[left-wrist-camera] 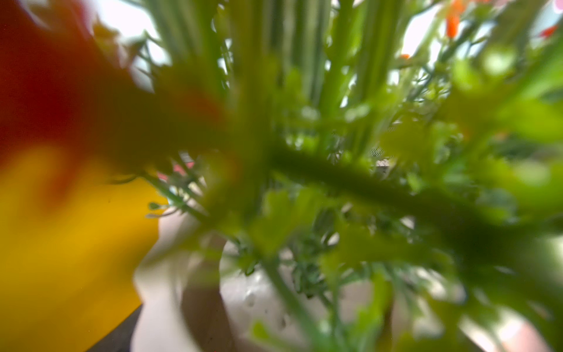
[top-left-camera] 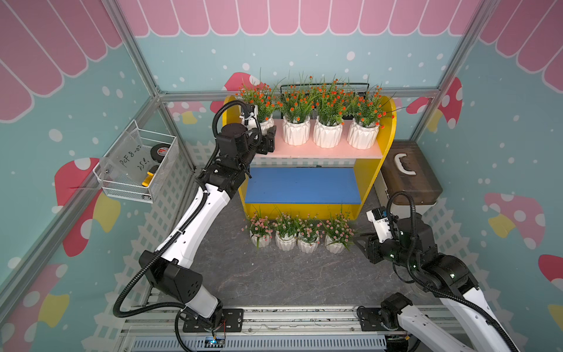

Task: Place the baby's breath potted plants on the rack by color
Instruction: Place the baby's breath potted plant on the rack.

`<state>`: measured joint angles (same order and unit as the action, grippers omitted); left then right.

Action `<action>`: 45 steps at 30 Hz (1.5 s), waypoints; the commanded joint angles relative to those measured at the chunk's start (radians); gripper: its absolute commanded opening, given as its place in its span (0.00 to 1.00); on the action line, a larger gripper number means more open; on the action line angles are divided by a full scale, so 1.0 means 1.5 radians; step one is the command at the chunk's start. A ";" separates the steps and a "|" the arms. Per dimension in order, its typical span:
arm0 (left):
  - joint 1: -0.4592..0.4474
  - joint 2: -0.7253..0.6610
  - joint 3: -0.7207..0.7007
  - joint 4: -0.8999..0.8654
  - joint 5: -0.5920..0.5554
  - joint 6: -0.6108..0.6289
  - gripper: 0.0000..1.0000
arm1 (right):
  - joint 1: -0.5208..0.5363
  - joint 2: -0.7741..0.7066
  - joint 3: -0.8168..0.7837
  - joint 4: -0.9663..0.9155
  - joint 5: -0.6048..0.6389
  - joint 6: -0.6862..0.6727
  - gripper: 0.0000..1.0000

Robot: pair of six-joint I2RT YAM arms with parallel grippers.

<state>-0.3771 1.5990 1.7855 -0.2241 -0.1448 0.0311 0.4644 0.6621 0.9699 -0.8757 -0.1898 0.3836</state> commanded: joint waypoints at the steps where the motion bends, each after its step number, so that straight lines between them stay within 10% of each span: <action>1: 0.008 -0.001 0.019 0.067 0.011 -0.005 0.74 | -0.003 -0.007 -0.005 -0.011 0.009 -0.014 0.33; 18: 0.011 0.019 0.015 0.065 -0.002 -0.006 0.81 | -0.003 -0.005 -0.006 -0.011 0.016 -0.017 0.34; 26: 0.012 0.006 -0.006 0.079 -0.011 -0.011 0.99 | -0.003 -0.006 -0.006 -0.011 0.019 -0.018 0.35; 45: 0.011 -0.129 -0.123 0.052 0.024 -0.011 0.99 | -0.004 0.013 0.002 -0.005 0.062 -0.011 0.40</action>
<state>-0.3698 1.4624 1.6405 -0.1387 -0.1081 0.0143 0.4641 0.6697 0.9688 -0.8753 -0.1215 0.3740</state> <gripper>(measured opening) 0.992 0.397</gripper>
